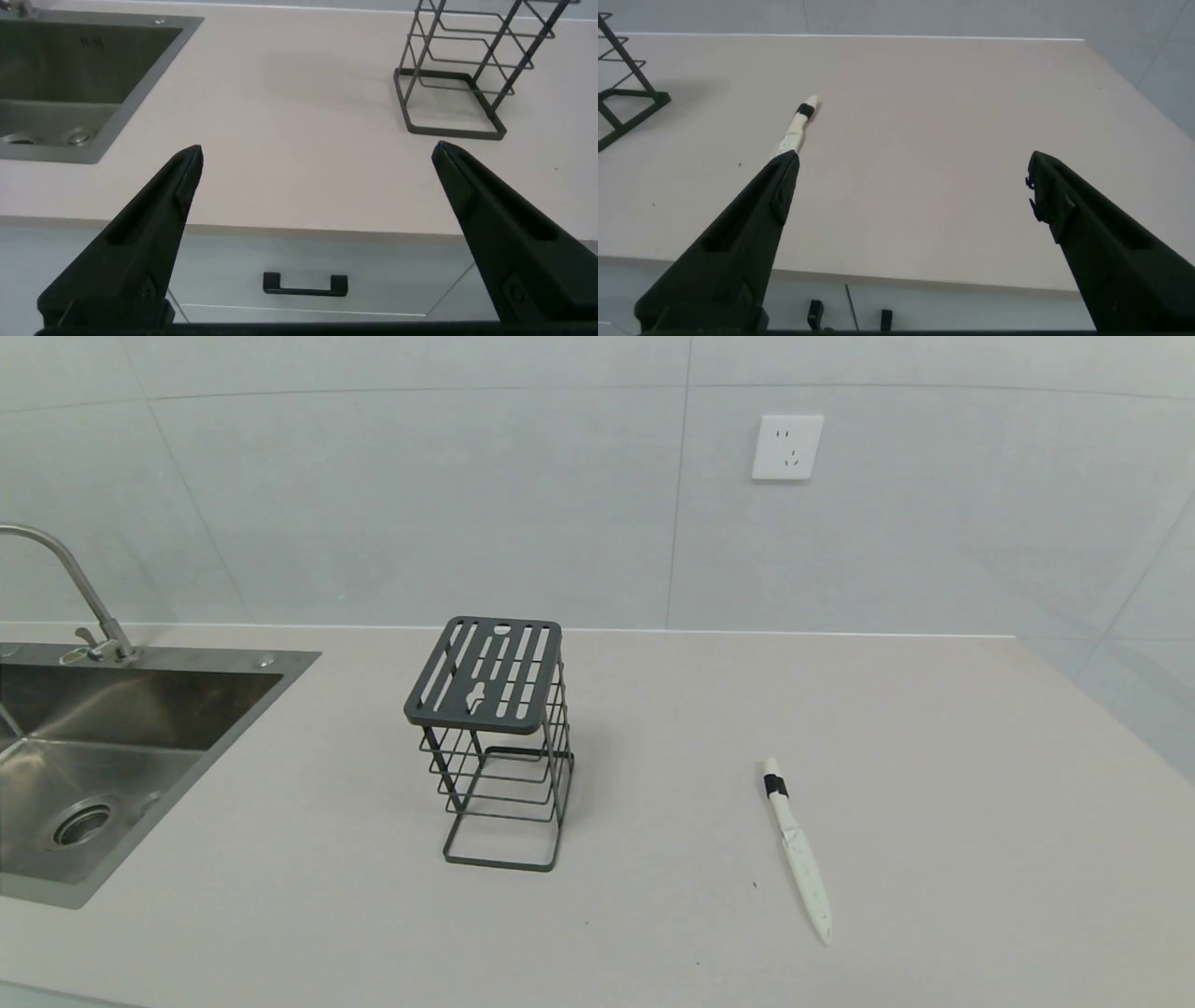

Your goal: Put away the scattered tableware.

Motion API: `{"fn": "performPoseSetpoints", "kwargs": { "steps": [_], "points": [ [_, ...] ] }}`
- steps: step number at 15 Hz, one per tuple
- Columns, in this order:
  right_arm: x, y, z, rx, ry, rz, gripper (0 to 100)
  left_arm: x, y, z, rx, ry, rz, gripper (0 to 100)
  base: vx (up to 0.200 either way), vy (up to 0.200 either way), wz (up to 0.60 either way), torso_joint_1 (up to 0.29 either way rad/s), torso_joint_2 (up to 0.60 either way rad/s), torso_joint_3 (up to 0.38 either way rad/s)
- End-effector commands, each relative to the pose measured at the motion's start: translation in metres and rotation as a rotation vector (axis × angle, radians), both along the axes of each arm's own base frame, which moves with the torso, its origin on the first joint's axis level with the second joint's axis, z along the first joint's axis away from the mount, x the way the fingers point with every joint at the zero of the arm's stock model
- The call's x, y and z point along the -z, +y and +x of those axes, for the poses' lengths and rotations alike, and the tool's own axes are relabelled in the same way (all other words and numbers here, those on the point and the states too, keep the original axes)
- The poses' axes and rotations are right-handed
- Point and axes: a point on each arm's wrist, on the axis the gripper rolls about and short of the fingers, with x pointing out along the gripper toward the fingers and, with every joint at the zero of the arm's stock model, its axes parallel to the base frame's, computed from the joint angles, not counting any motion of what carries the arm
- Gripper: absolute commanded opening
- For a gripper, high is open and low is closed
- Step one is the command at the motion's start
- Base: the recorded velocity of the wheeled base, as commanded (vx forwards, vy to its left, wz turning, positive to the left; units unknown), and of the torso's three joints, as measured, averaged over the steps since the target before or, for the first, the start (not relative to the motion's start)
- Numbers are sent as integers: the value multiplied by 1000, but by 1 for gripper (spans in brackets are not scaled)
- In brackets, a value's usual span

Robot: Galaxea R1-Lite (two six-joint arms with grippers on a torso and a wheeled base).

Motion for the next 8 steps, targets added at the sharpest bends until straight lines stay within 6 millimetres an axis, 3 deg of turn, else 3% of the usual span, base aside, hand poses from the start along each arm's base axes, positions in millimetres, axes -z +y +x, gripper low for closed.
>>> {"fn": "performPoseSetpoints", "kwargs": {
  "steps": [1,4,8],
  "points": [
    [0,0,0,0,1,0,100,0,0,0,0,0,6,100,0,0,0,193,-471,-276],
    [0,0,0,-2,1,-2,100,0,0,0,3,1,16,100,0,0,0,167,-413,-238],
    [0,0,0,1,1,2,100,0,0,0,4,1,21,100,0,0,0,23,-44,-27]
  ]
}}
